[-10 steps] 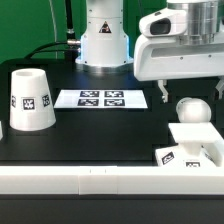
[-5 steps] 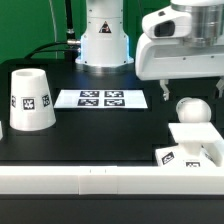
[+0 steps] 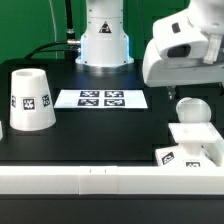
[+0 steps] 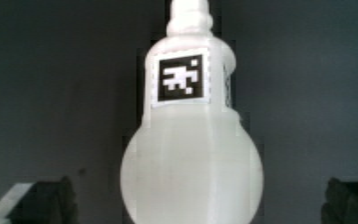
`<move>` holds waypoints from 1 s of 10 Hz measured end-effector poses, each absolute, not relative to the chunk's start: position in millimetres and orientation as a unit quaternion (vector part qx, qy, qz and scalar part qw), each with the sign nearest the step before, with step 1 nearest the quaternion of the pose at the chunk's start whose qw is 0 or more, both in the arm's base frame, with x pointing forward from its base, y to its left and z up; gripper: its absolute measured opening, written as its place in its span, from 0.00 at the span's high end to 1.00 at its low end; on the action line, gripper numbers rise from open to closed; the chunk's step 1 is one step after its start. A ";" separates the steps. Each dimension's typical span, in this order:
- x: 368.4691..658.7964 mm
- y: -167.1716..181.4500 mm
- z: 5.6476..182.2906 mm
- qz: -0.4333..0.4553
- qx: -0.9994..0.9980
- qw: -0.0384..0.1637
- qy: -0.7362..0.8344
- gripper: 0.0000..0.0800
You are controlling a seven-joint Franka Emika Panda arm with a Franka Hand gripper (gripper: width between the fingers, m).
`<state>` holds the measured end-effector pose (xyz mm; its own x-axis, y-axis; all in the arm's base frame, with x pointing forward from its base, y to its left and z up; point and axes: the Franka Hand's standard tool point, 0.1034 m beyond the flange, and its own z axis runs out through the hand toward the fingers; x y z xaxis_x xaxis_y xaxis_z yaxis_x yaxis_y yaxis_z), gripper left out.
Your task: Assemble lamp
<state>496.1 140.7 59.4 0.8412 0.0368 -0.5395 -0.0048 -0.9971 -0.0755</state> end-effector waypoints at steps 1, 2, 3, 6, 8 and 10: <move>492.6 140.7 56.8 0.320 -0.947 0.035 -0.011 0.13; 492.8 141.2 55.2 0.348 -0.937 0.034 -0.013 0.13; 489.8 140.2 51.6 0.379 -0.925 0.033 -0.014 0.13; 481.9 139.0 42.3 0.455 -0.890 0.025 -0.010 0.13; 485.8 142.4 33.1 0.452 -0.891 0.026 -0.011 0.13; 485.1 143.0 25.9 0.446 -0.894 0.029 -0.014 0.13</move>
Offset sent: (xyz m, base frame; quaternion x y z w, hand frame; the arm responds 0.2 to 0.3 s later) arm -0.0020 -0.0075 -0.0078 -0.0305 -0.1859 0.0095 0.9820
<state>485.1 143.0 25.9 0.6018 0.0504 -0.7971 -0.0007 -0.9980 -0.0636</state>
